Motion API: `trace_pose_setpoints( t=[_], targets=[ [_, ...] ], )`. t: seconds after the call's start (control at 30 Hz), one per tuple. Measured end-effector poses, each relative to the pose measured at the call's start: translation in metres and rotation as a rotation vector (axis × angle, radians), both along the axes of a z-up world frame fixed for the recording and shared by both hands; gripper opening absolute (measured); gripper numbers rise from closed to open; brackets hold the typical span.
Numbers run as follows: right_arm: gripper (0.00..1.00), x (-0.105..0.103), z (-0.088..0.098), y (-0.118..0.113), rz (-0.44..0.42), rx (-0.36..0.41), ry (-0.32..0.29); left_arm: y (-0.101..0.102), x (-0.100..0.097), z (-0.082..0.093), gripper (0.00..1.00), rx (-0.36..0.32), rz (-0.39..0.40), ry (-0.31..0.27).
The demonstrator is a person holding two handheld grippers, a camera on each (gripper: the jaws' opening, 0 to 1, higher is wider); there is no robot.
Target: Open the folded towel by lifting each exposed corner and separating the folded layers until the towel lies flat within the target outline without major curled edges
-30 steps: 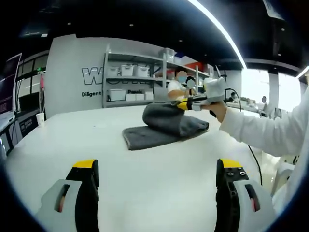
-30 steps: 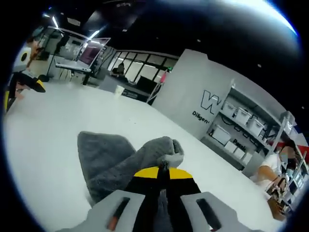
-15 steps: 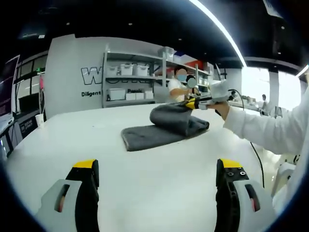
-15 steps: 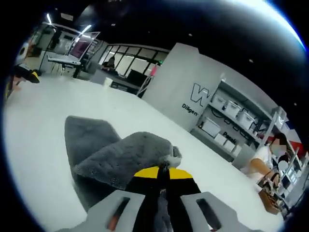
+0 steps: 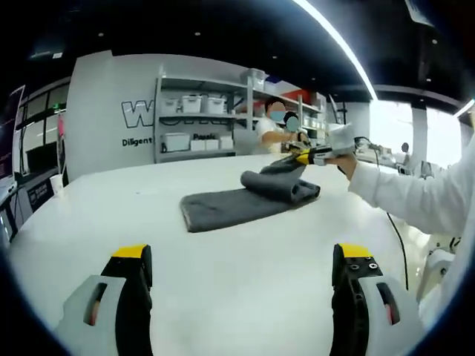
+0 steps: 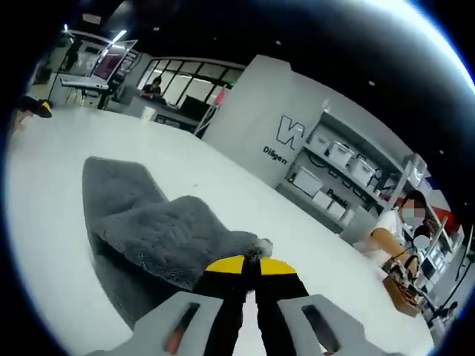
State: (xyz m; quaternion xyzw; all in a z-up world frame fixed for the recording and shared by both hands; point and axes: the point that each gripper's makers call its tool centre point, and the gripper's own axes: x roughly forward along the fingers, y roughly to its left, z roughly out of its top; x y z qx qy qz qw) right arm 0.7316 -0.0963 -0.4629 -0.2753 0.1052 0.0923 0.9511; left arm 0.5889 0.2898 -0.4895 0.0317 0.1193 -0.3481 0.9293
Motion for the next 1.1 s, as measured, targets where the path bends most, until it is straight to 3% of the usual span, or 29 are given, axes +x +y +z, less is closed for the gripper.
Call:
trace_pose_setpoints(
  t=[0.47, 1.1],
  targets=[
    [0.0, -0.015, -0.005, -0.063, -0.093, -0.001, 0.0, -0.014, 0.001, 0.0, 1.0, 0.018, -0.007, 0.002],
    [0.0, -0.043, -0.03, -0.168, -0.267, -0.029, 0.051, -0.032, 0.008, -0.003, 1.0, 0.023, -0.023, 0.014]
  ],
)
